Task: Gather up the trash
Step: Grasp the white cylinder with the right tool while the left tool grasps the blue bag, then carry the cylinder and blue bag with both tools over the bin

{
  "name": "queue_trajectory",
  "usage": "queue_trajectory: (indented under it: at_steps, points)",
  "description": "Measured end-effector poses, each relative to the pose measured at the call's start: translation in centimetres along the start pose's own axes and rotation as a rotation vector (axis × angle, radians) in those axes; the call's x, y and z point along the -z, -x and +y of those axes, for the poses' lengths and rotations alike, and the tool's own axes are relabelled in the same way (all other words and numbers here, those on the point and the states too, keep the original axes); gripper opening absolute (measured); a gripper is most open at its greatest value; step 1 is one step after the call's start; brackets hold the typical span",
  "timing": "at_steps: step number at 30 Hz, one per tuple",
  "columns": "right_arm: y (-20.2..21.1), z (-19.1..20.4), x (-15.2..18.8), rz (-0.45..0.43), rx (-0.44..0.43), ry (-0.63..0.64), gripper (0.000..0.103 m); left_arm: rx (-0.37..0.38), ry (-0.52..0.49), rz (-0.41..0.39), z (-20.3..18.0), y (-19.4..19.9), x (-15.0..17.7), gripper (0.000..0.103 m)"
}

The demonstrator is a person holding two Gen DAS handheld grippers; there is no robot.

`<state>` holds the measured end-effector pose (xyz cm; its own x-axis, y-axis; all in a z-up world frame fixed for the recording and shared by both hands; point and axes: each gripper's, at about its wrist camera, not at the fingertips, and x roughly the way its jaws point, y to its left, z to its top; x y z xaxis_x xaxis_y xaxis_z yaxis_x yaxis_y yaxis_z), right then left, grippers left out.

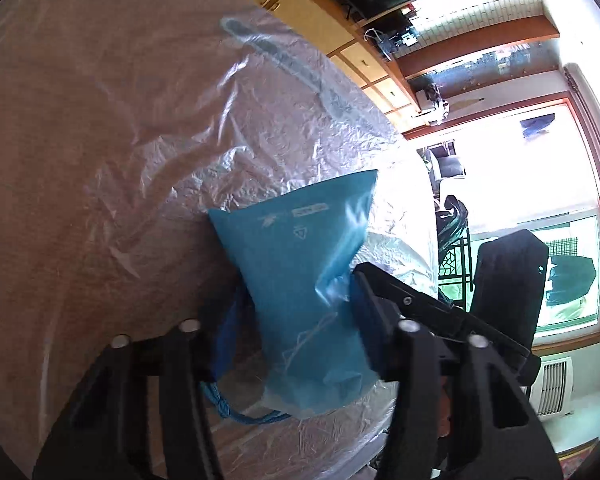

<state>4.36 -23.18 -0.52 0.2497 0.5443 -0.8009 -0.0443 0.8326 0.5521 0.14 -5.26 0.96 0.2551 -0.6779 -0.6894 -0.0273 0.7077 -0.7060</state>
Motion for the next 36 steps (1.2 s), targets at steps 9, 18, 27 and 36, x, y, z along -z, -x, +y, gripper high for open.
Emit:
queue_trajectory:
  at_steps: [9, 18, 27, 36]
  points:
    - [2.2, -1.5, 1.0, -0.063, -0.005, -0.009, 0.038, 0.022, -0.056, -0.042, -0.4, 1.4, 0.8, 0.033]
    - [6.2, -2.2, 0.8, -0.227, 0.096, 0.016, 0.034, -0.083, -0.163, -0.173, -1.5, 4.4, 1.7, 0.033]
    - [6.2, -1.0, 1.9, -0.271, 0.177, 0.116, 0.036, -0.103, -0.196, -0.175, -2.9, 3.9, 2.3, 0.033]
    - [3.4, -0.2, 3.6, -0.239, 0.22, 0.169, 0.033, -0.118, -0.201, -0.172, -3.2, 3.7, 2.8, 0.033]
